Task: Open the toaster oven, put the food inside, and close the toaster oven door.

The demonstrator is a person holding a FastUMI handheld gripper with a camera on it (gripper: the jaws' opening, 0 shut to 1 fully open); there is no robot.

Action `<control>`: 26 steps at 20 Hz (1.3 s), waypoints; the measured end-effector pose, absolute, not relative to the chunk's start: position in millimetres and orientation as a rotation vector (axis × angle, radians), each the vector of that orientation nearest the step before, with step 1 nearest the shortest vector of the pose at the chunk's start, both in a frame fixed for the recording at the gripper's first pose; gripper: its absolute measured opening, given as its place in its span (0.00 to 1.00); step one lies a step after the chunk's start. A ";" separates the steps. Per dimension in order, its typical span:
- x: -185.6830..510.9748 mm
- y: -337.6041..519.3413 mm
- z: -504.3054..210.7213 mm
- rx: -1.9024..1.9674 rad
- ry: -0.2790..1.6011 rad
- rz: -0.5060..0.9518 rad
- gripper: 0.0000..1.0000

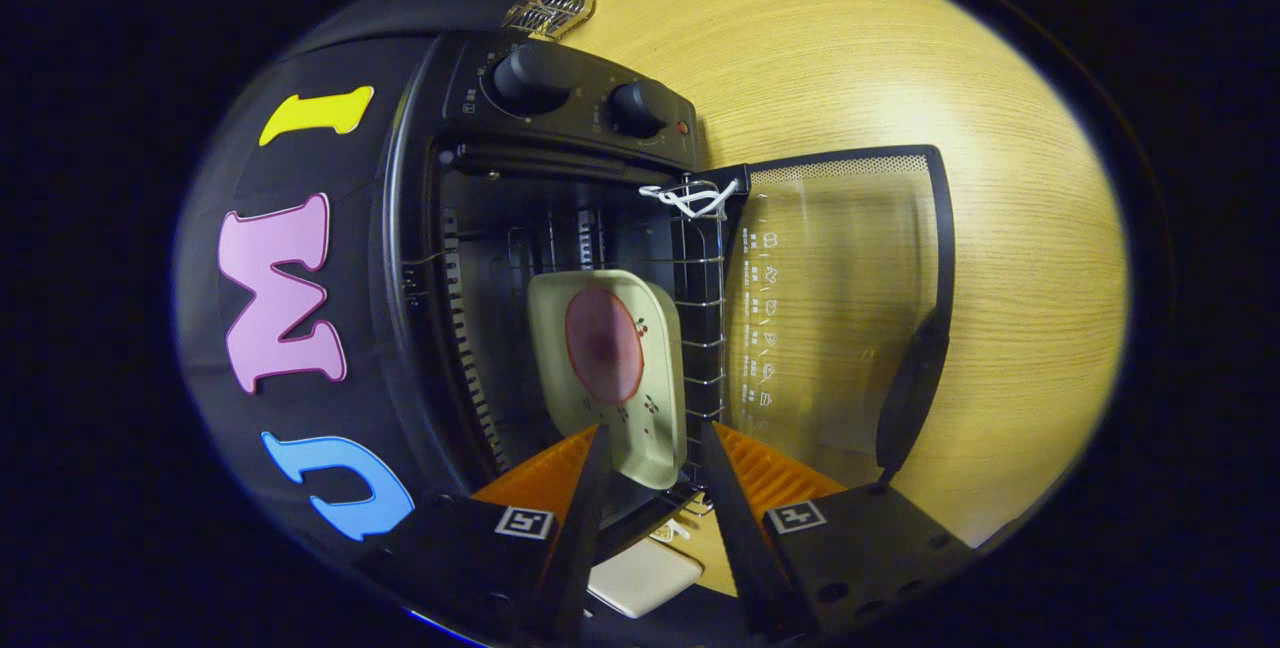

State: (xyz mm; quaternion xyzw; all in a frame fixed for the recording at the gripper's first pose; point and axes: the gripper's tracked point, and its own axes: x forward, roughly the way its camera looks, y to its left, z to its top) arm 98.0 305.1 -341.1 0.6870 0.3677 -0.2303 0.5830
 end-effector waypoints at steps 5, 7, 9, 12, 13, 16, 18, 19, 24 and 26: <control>69.1 305.6 -314.2 1.610 0.924 -0.416 0.82; 57.8 299.5 -301.9 1.515 0.914 -0.326 0.97; 48.0 292.5 -291.6 1.416 0.892 -0.251 0.98; 25.8 290.6 -283.5 1.294 0.908 -0.150 0.97; 19.7 288.2 -283.9 1.227 0.908 -0.120 0.97; 0.1 275.1 -296.1 0.957 0.908 -0.050 0.97; -10.5 267.3 -308.1 0.751 0.913 -0.002 0.97; -14.9 264.0 -313.2 0.658 0.909 0.018 0.97; -39.2 260.6 -350.7 0.249 0.935 0.120 1.00; -46.5 262.2 -364.5 0.171 0.957 0.142 1.00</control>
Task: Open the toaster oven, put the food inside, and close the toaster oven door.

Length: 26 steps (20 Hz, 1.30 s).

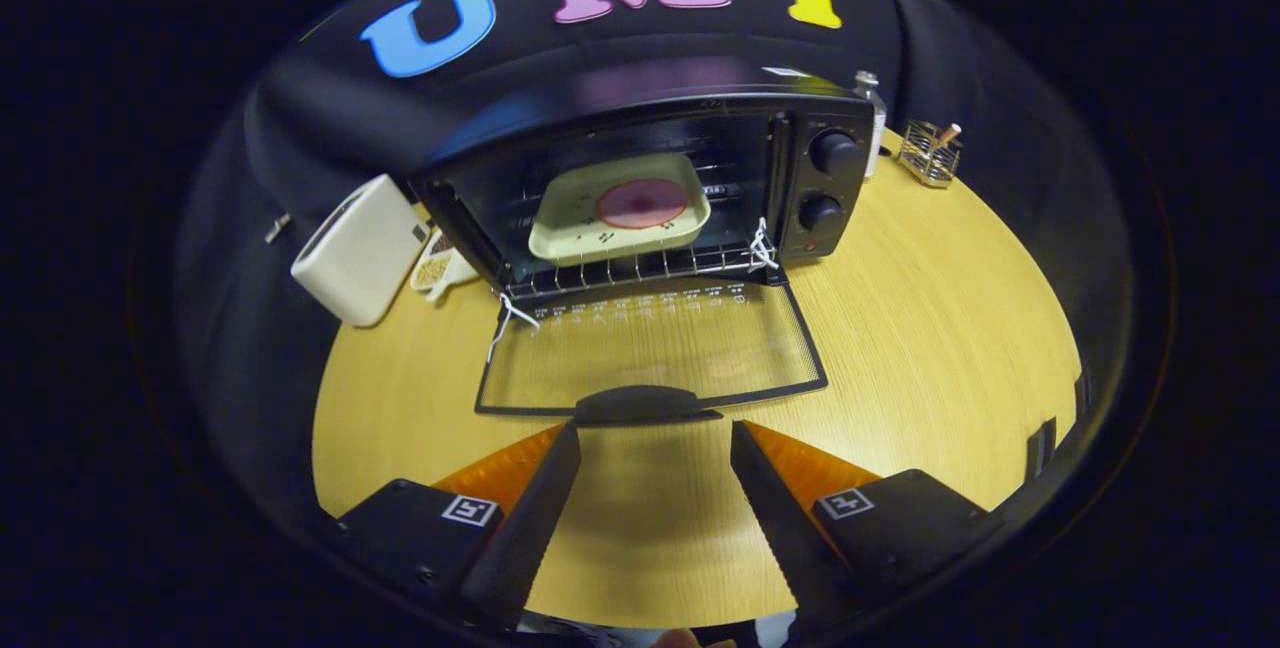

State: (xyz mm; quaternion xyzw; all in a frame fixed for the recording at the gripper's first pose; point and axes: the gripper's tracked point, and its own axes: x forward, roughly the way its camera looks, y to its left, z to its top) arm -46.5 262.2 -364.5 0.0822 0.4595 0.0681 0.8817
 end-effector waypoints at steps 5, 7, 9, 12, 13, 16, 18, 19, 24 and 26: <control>-57.8 276.4 -400.6 0.113 1.043 0.152 1.00; -55.3 277.4 -415.1 0.099 1.066 0.136 1.00; -51.8 277.7 -423.8 0.092 1.081 0.118 1.00; -44.7 277.8 -432.4 0.097 1.089 0.096 1.00; -39.1 277.9 -432.7 0.104 1.073 0.092 1.00; -39.0 278.5 -432.0 0.106 1.074 0.081 1.00; -38.3 275.8 -427.2 0.091 1.042 0.084 1.00; -38.8 275.0 -423.3 0.091 1.026 0.086 1.00; -28.5 267.6 -400.6 0.120 0.974 0.104 0.99; -27.1 266.3 -392.8 0.111 0.960 0.121 0.99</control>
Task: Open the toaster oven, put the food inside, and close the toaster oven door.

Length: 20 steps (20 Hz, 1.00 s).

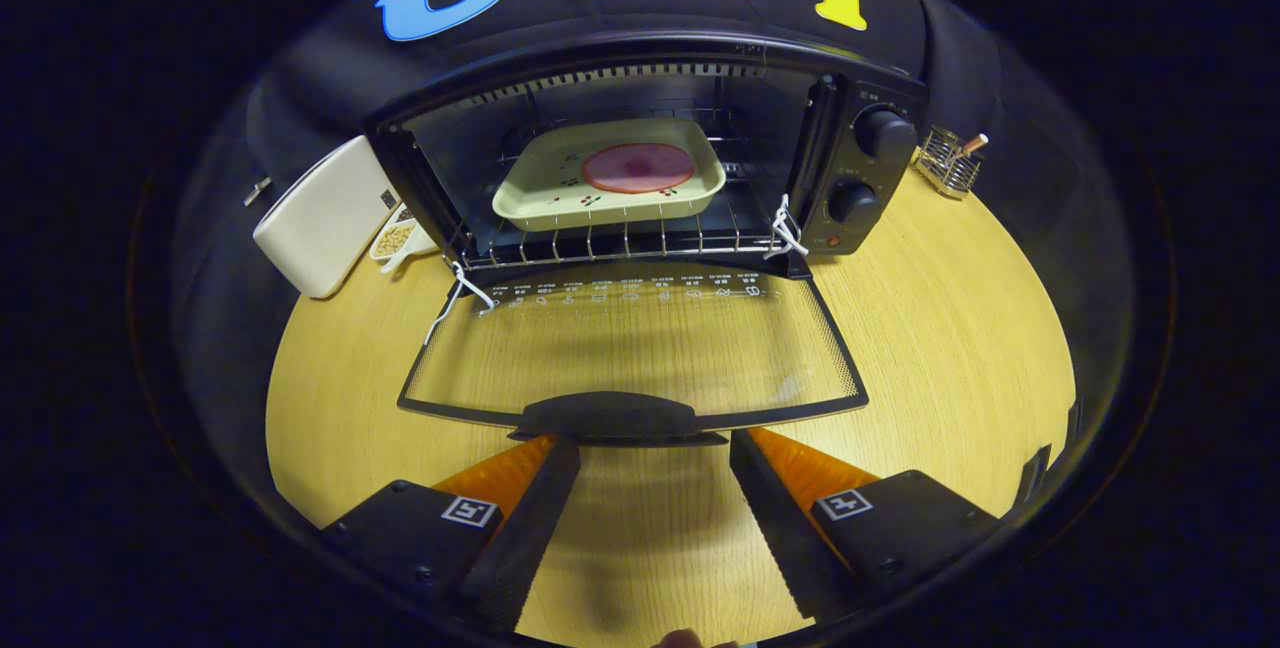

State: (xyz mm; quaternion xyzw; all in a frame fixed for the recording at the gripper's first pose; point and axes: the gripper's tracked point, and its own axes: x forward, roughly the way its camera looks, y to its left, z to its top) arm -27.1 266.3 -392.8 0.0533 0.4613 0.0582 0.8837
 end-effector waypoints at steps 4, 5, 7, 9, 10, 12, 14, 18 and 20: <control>-24.2 264.5 -375.1 0.103 0.909 0.127 1.00; -24.1 264.0 -371.0 0.108 0.900 0.127 1.00; -20.9 263.9 -364.0 0.123 0.880 0.127 1.00; -17.8 262.9 -355.8 0.139 0.866 0.129 1.00; -13.6 260.7 -348.2 0.146 0.855 0.130 1.00; -5.6 258.4 -337.3 0.159 0.834 0.133 1.00; 1.8 259.7 -327.2 0.168 0.814 0.138 1.00; 19.9 257.6 -307.5 0.176 0.771 0.142 1.00; 31.5 256.9 -297.8 0.191 0.749 0.140 1.00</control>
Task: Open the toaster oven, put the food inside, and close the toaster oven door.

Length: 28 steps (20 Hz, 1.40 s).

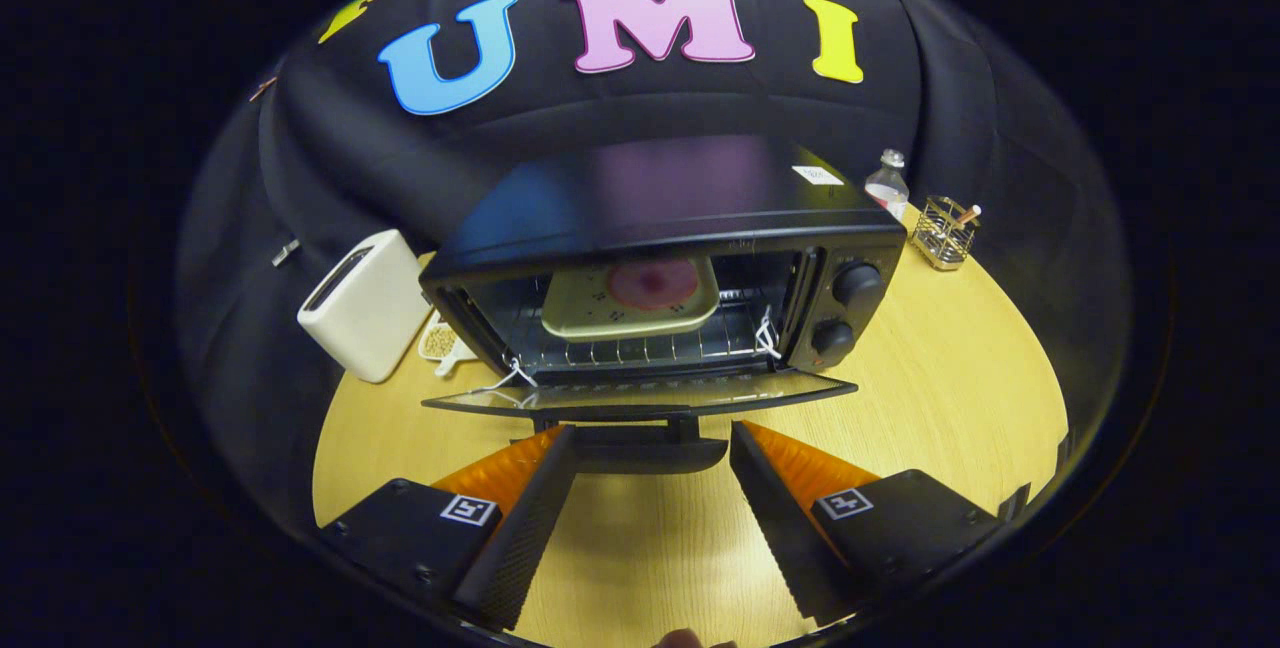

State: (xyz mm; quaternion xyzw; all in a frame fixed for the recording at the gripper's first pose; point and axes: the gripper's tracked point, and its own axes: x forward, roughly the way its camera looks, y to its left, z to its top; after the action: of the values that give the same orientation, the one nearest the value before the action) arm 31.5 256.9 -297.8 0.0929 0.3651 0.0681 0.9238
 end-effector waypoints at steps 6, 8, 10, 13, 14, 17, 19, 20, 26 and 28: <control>78.0 253.0 -261.7 0.189 0.672 0.127 1.00; 86.1 251.3 -245.3 0.205 0.629 0.130 1.00; 90.4 243.8 -232.5 0.203 0.592 0.125 1.00; 89.2 232.1 -213.7 0.188 0.538 0.124 1.00; 87.9 225.9 -204.1 0.179 0.510 0.121 1.00; 85.8 206.2 -173.7 0.162 0.423 0.119 1.00; 85.3 190.5 -152.1 0.144 0.368 0.112 0.99; 84.8 182.6 -139.8 0.135 0.338 0.109 1.00; 74.4 127.2 -64.0 0.137 0.172 0.056 0.99; 66.3 109.5 -40.9 0.142 0.128 0.039 0.99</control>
State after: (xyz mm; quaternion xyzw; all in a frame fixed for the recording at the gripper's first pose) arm 66.3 109.5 -40.9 0.0707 0.0641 0.0196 0.9952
